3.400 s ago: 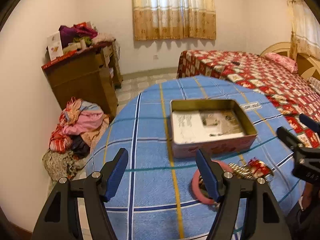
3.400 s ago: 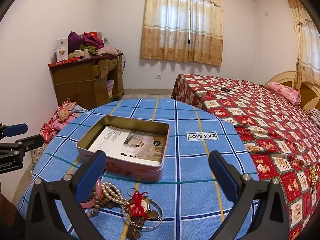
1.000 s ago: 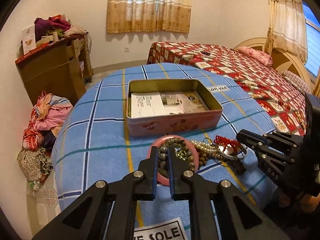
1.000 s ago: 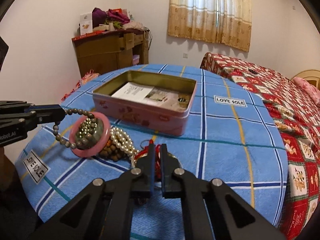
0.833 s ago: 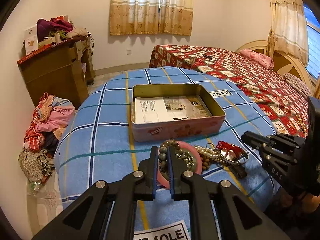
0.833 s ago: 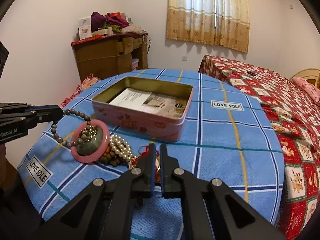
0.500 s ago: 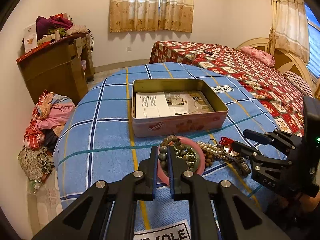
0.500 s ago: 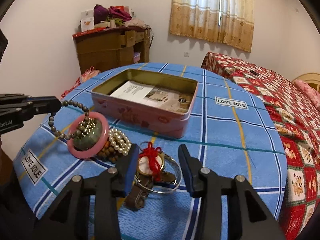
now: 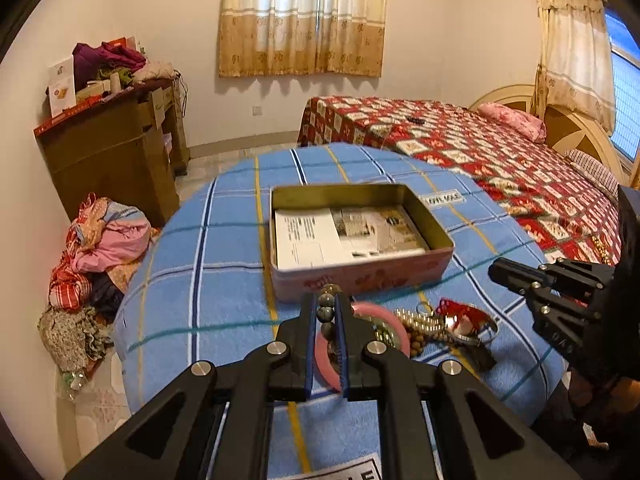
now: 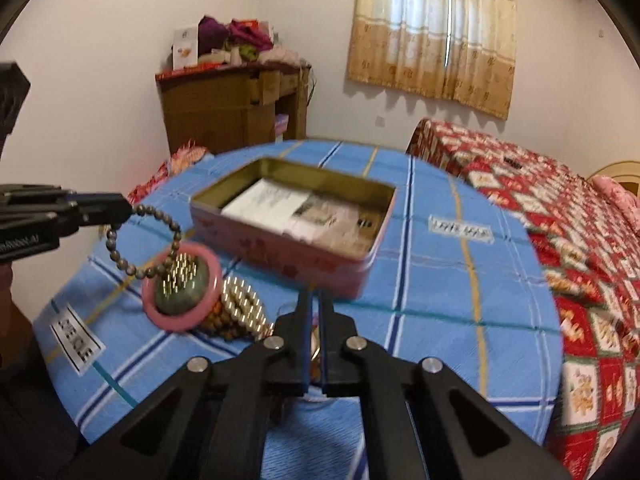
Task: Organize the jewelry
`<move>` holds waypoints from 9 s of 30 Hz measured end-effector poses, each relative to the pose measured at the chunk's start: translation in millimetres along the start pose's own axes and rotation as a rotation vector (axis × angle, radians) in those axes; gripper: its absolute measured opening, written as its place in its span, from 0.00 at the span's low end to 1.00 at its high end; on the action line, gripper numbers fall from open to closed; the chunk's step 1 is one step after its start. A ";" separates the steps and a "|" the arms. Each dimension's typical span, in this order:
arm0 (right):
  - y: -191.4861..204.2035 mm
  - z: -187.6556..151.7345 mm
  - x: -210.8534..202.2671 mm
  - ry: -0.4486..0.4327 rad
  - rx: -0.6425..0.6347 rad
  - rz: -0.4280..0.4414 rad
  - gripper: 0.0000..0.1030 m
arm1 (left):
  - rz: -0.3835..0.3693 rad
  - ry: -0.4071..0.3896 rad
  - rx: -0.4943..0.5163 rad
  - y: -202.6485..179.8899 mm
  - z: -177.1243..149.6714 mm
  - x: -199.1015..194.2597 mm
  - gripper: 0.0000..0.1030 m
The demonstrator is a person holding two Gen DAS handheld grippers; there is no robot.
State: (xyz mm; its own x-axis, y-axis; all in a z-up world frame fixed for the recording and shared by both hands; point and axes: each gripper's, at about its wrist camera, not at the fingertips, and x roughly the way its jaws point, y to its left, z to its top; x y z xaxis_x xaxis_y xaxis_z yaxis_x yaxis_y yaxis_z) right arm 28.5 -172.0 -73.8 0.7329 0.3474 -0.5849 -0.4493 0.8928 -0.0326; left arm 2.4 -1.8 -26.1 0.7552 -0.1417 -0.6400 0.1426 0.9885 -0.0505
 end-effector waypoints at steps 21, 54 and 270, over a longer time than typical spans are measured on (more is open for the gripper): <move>4.6 -14.6 28.9 0.111 -0.036 0.030 0.07 | 0.000 0.025 0.001 7.2 0.6 12.2 0.08; -30.5 83.2 85.9 0.035 -0.028 0.019 0.07 | 0.058 0.017 0.067 24.9 85.4 94.4 0.08; -25.3 60.2 52.1 -0.056 0.061 -0.095 0.65 | 0.113 -0.038 0.026 26.0 67.3 61.7 0.09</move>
State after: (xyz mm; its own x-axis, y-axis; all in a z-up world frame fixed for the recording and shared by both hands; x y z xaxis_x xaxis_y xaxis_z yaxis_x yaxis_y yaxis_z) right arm 108.8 -159.2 -54.7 0.7986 0.2743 -0.5356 -0.3459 0.9376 -0.0355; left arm 95.8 11.6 -15.3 0.7908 -0.0318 -0.6112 0.0716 0.9966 0.0407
